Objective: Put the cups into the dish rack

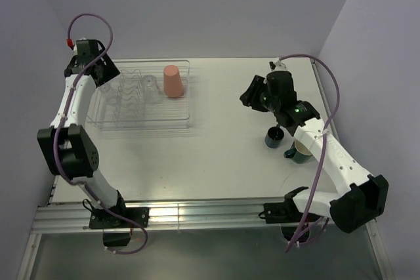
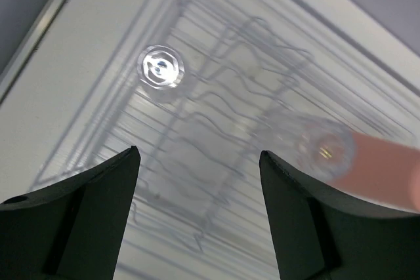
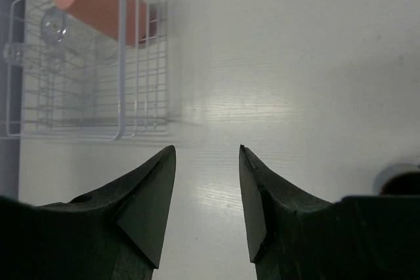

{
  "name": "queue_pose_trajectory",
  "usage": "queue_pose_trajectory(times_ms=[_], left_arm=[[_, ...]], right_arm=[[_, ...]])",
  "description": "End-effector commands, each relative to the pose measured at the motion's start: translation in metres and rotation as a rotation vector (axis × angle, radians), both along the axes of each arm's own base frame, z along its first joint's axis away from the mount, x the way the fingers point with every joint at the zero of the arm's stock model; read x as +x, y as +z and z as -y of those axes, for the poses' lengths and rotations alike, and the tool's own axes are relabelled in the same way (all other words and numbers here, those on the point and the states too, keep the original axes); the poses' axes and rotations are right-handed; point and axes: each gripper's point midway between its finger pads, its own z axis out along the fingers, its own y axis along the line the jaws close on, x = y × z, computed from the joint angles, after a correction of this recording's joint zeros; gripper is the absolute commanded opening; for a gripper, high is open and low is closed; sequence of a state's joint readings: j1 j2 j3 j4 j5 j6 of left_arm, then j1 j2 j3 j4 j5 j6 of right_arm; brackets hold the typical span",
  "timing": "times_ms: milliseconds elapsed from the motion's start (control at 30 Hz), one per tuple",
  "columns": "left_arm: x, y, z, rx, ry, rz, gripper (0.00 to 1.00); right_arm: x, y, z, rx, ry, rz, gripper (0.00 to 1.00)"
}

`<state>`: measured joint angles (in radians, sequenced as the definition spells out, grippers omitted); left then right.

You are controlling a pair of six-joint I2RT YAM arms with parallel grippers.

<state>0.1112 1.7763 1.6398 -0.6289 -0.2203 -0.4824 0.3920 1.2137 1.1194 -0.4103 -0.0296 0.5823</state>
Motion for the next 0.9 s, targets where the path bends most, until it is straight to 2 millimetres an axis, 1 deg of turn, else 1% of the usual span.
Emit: queue_pose_trajectory(times_ms=[0, 33, 67, 100, 133, 167, 200, 233, 267, 300, 333, 367, 400, 433, 467, 500, 533, 567, 600, 633, 667, 700, 733, 800, 833, 867], left_arm=[[-0.019, 0.086, 0.042, -0.019, -0.084, 0.221, 0.8], [-0.039, 0.101, 0.094, -0.049, -0.215, 0.277, 0.81], [-0.04, 0.101, 0.095, -0.049, -0.217, 0.277, 0.81], [-0.053, 0.119, 0.104, -0.055, -0.233, 0.324, 0.81], [-0.061, 0.126, 0.129, -0.071, -0.3, 0.353, 0.81], [-0.069, 0.122, 0.14, -0.082, -0.327, 0.348, 0.81], [-0.081, 0.133, 0.151, -0.097, -0.358, 0.378, 0.81], [-0.09, 0.13, 0.171, -0.114, -0.416, 0.377, 0.81], [-0.096, 0.132, 0.18, -0.125, -0.442, 0.385, 0.81], [-0.105, 0.139, 0.185, -0.137, -0.461, 0.406, 0.81], [-0.113, 0.141, 0.201, -0.169, -0.515, 0.413, 0.81], [-0.118, 0.137, 0.208, -0.185, -0.539, 0.414, 0.8], [-0.127, 0.143, 0.212, -0.204, -0.556, 0.433, 0.8], [-0.134, 0.144, 0.223, -0.225, -0.606, 0.436, 0.8], [-0.139, 0.139, 0.228, -0.233, -0.628, 0.433, 0.8], [-0.146, 0.143, 0.229, -0.234, -0.638, 0.444, 0.8], [-0.153, 0.136, 0.232, -0.24, -0.651, 0.433, 0.8], [-0.157, 0.137, 0.233, -0.246, -0.662, 0.446, 0.8], [-0.165, 0.145, 0.234, -0.261, -0.678, 0.482, 0.8], [-0.171, 0.135, 0.237, -0.269, -0.687, 0.47, 0.8], [-0.176, 0.134, 0.238, -0.276, -0.694, 0.477, 0.8], [-0.184, 0.139, 0.237, -0.285, -0.701, 0.503, 0.8], [-0.189, 0.131, 0.239, -0.288, -0.71, 0.49, 0.8], [-0.198, 0.131, 0.236, -0.285, -0.719, 0.505, 0.8], [-0.2, 0.124, 0.235, -0.282, -0.719, 0.496, 0.8], [-0.203, 0.122, 0.234, -0.279, -0.721, 0.495, 0.8]], right_arm=[[-0.011, 0.016, 0.048, -0.139, -0.162, 0.036, 0.51], [-0.026, 0.013, 0.069, -0.185, -0.226, 0.03, 0.55], [-0.026, 0.013, 0.069, -0.185, -0.228, 0.03, 0.55], [-0.032, 0.007, 0.076, -0.209, -0.242, 0.009, 0.56], [-0.037, -0.003, 0.082, -0.231, -0.261, -0.009, 0.57], [-0.04, -0.004, 0.093, -0.248, -0.301, -0.007, 0.59], [-0.043, -0.011, 0.099, -0.262, -0.318, -0.023, 0.59], [-0.046, -0.022, 0.104, -0.277, -0.328, -0.048, 0.59], [-0.047, -0.028, 0.107, -0.282, -0.332, -0.063, 0.59], [-0.048, -0.035, 0.111, -0.288, -0.341, -0.083, 0.58], [-0.05, -0.045, 0.113, -0.298, -0.34, -0.106, 0.57], [-0.05, -0.051, 0.114, -0.306, -0.341, -0.126, 0.56], [-0.049, -0.056, 0.116, -0.31, -0.346, -0.139, 0.55], [-0.05, -0.063, 0.117, -0.32, -0.346, -0.156, 0.55], [-0.05, -0.069, 0.118, -0.326, -0.346, -0.173, 0.54], [-0.05, -0.072, 0.119, -0.325, -0.348, -0.18, 0.54], [-0.051, -0.08, 0.12, -0.332, -0.349, -0.2, 0.54], [-0.051, -0.083, 0.121, -0.331, -0.348, -0.207, 0.54], [-0.05, -0.086, 0.12, -0.332, -0.344, -0.211, 0.53], [-0.051, -0.094, 0.121, -0.336, -0.342, -0.229, 0.53], [-0.05, -0.096, 0.12, -0.338, -0.339, -0.231, 0.52], [-0.05, -0.1, 0.119, -0.338, -0.335, -0.24, 0.52], [-0.051, -0.106, 0.119, -0.344, -0.33, -0.257, 0.51], [-0.051, -0.113, 0.121, -0.356, -0.334, -0.269, 0.51], [-0.052, -0.119, 0.122, -0.367, -0.336, -0.284, 0.5], [-0.051, -0.122, 0.124, -0.369, -0.343, -0.288, 0.5]])
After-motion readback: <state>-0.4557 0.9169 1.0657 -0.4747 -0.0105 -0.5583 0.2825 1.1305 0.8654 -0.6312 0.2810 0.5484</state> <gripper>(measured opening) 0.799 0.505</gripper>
